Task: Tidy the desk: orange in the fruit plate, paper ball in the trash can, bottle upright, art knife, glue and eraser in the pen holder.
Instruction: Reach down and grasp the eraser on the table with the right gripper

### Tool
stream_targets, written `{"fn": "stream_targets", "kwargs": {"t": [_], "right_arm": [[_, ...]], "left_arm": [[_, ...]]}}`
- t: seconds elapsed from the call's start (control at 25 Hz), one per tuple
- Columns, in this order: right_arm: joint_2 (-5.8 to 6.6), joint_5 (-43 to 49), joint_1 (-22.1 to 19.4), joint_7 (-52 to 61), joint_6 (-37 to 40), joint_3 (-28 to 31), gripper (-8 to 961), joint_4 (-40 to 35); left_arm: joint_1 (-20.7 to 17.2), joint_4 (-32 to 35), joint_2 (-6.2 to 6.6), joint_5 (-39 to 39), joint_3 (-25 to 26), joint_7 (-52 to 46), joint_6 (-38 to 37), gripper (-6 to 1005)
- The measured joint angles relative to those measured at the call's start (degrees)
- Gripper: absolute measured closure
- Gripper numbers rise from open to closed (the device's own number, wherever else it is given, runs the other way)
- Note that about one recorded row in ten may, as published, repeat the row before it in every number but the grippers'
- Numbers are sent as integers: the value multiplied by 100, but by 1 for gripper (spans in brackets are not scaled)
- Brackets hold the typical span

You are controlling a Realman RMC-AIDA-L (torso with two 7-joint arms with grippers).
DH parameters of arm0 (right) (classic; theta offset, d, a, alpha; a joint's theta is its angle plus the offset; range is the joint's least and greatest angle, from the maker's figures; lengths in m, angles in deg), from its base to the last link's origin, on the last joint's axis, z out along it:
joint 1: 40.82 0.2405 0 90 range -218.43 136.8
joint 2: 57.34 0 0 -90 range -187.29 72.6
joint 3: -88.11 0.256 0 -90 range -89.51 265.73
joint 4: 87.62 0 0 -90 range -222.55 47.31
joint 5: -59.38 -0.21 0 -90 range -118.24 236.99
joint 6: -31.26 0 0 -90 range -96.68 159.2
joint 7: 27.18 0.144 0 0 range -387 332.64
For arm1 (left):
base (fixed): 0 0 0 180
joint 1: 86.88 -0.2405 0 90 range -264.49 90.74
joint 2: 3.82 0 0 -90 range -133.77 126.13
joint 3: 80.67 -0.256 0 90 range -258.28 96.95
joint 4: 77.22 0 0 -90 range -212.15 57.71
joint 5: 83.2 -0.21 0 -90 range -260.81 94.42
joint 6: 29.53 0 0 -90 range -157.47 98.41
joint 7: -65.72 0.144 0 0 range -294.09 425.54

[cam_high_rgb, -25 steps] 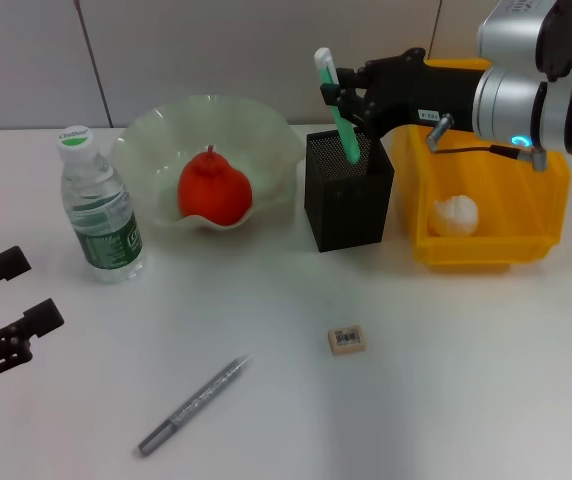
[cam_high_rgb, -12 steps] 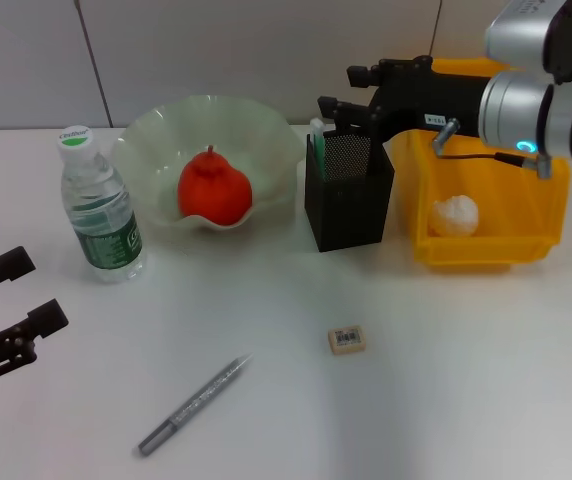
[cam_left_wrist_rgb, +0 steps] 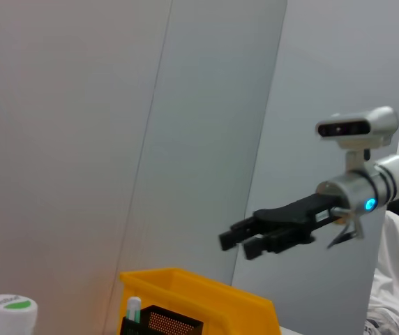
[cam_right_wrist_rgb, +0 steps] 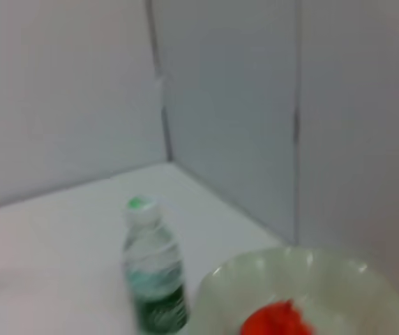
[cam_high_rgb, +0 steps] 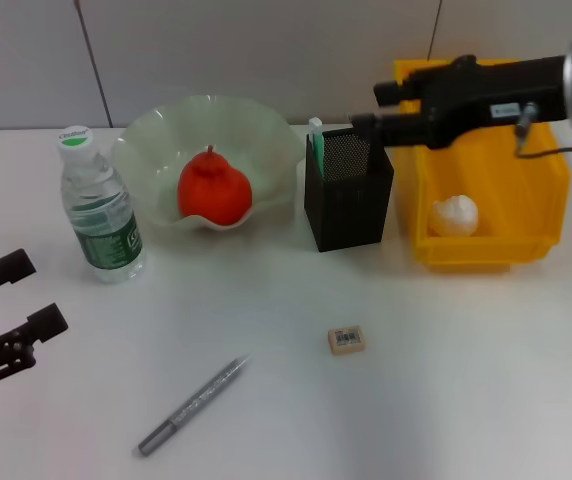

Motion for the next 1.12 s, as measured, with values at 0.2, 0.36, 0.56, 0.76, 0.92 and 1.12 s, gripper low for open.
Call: {"fn": "stream_targets", "kwargs": {"t": [0.2, 0.36, 0.56, 0.76, 0.92, 1.12], "right_arm": [[-78, 827, -41, 523, 928, 52, 392, -896], [-301, 1846, 95, 932, 1520, -1, 393, -1457], [-559, 2939, 498, 1453, 2365, -72, 395, -1882], [-573, 3260, 626, 1634, 2408, -466, 396, -1739], [-576, 3398, 828, 1666, 2424, -580, 388, -1450], [-579, 3781, 1369, 1706, 2217, -830, 378, -522]], "left_arm": [[15, 0, 15, -2, -101, 5, 2, 180], [25, 12, 15, -50, -279, 79, 40, 180], [26, 149, 32, -74, -682, 128, 79, 180], [128, 169, 136, -78, -1051, 97, 202, 180], [187, 169, 170, -125, -1086, 82, 212, 180], [262, 177, 215, -227, -1061, -3, 229, 180]]}}
